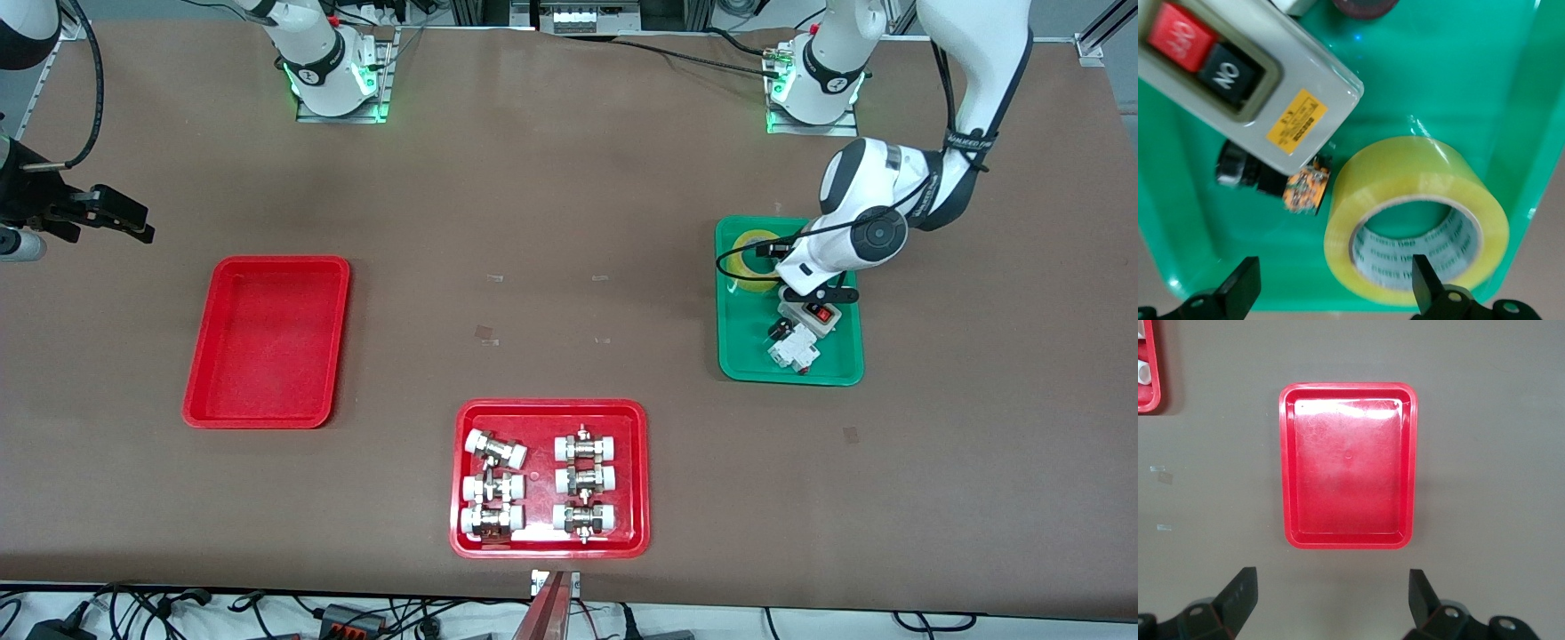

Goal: Left arm passes tape to right arm into tray
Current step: 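Reach the left gripper down to the yellow tape roll in the green tray, then grasp the tape roll rim with the left gripper and lift it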

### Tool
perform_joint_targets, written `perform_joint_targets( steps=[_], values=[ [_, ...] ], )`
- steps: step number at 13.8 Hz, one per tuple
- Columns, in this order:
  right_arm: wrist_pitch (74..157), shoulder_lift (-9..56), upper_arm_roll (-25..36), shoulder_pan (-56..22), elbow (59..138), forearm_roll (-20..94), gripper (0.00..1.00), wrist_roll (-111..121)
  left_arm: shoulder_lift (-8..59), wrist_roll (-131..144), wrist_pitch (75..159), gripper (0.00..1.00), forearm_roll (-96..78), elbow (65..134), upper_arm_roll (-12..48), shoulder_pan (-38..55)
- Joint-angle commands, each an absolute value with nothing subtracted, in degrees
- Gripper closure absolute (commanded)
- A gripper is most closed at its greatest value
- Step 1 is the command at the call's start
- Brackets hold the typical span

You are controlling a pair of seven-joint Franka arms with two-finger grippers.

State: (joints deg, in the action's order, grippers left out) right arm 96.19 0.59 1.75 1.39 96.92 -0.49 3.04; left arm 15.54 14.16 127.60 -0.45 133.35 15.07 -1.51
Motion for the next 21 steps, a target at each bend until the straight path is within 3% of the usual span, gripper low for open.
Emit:
perform_joint_targets(
  steps=[1,4,10,15,18,21],
  values=[
    [96.24,0.97,1.76,1.41,96.42,-0.44,0.00,3.60,17.13,14.59,131.22,0.13,-1.05,135.18,15.38,-2.02],
    [96.24,0.97,1.76,1.32,96.42,-0.44,0.00,3.60,17.05,15.20,130.35,0.44,-1.05,135.18,15.38,-2.37],
    [96.24,0.79,1.76,1.32,96.42,-0.53,0.00,3.69,14.94,15.29,126.30,0.82,-1.05,134.65,15.38,-2.64],
    [96.50,1.14,1.67,1.05,96.33,-0.09,0.00,3.52,8.80,15.29,119.55,0.98,-0.97,131.24,15.47,-2.46],
    [97.56,2.63,1.67,1.05,95.37,3.60,0.00,3.43,9.05,15.82,110.50,0.98,-1.93,120.88,16.95,-1.85],
    [96.68,3.42,1.41,0.53,95.45,4.04,0.00,3.08,9.31,18.53,108.63,0.98,-12.80,113.14,19.23,-1.67]
  ],
)
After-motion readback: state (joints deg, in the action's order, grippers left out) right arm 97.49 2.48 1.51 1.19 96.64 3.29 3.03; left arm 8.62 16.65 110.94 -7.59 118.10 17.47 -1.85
